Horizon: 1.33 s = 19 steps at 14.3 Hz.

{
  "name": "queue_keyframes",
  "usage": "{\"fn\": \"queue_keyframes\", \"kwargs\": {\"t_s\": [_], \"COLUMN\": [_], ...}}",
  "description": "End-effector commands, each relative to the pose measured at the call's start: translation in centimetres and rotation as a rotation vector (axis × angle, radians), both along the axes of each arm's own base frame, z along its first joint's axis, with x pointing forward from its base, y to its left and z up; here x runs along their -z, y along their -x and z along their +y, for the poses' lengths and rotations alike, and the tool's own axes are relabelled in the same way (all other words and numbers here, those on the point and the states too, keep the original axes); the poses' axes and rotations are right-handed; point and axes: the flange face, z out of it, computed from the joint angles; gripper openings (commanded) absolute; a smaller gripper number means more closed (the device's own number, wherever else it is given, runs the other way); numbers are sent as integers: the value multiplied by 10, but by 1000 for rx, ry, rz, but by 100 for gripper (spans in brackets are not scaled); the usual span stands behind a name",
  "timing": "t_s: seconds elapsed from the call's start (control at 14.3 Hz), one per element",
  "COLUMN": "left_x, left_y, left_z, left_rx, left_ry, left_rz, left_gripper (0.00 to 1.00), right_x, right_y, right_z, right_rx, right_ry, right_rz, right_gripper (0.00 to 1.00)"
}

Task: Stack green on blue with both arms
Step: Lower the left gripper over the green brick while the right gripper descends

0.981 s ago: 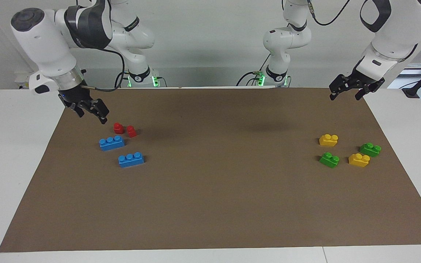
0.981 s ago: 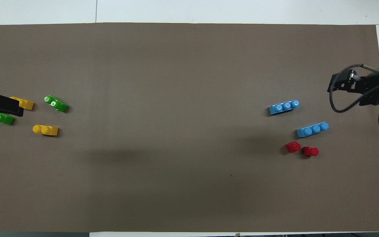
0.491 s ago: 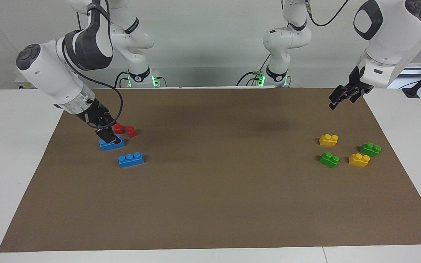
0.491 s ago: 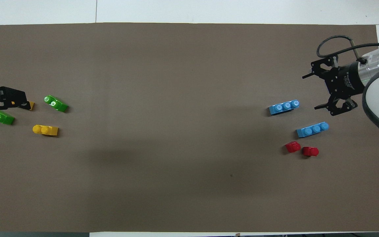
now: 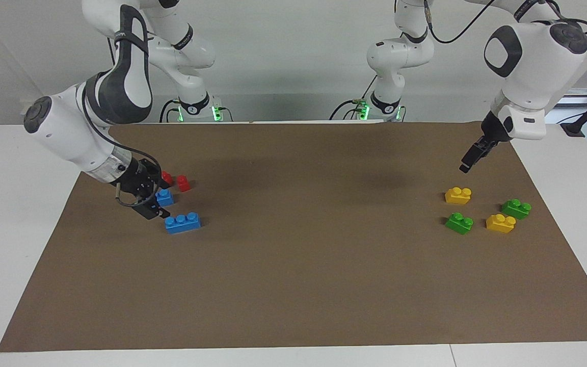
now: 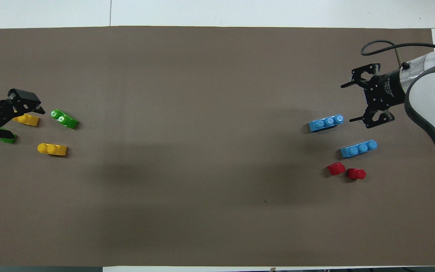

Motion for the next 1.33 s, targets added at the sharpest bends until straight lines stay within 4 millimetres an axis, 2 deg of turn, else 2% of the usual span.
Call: {"fn": "queue_keyframes", "kwargs": {"t_s": [0.0,0.14,0.28,0.42,0.7,0.98,1.12,1.26], "left_x": [30,55,75,96,126,160,169,178], "left_y": [-16,-28,-38,-50,-65,-81,-82,-84], "left_z": [7,12,31,37,51,59,73,74], "left_rx": [-156,-217,-274,-265,-264,-255,-274,-278], "left_ry": [27,24,26,-3,-28,-50,-49,-47], "left_rz": [3,11,-2,-18,-46,-13,-7,-24], "left_gripper": [100,100,100,100,100,100,100,100], "right_x": [18,34,43,56,73,88,96,111], "right_y": [8,5,3,-2,-5,-5,-3,2], "right_z": [0,-6,-14,-23,-44,-43,-44,-45], "right_rx": [-64,-101,-132,-147,-123,-136,-134,-120], "right_ry": [-28,-36,-44,-51,-47,-44,-48,-37], "right_rz": [-1,5,2,9,0,-2,11,12], "right_gripper": [99,99,100,100,100,100,100,100]}}
